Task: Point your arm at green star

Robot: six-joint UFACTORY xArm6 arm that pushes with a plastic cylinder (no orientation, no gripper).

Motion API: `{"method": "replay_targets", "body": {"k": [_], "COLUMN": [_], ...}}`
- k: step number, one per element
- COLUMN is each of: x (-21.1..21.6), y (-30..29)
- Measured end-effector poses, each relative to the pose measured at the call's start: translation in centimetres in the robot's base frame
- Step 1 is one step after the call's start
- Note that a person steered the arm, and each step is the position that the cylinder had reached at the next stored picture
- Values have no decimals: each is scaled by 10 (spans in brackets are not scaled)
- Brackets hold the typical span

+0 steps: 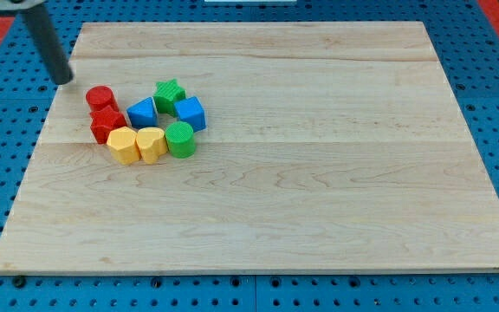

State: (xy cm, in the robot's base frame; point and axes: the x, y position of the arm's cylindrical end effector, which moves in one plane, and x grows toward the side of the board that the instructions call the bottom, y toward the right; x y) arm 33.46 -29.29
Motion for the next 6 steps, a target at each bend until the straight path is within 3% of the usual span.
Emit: {"method": "replay_targets", "body": {"k": [2,3,4,6], "x": [27,23,15,-8], "y": [82,91,51,149]}}
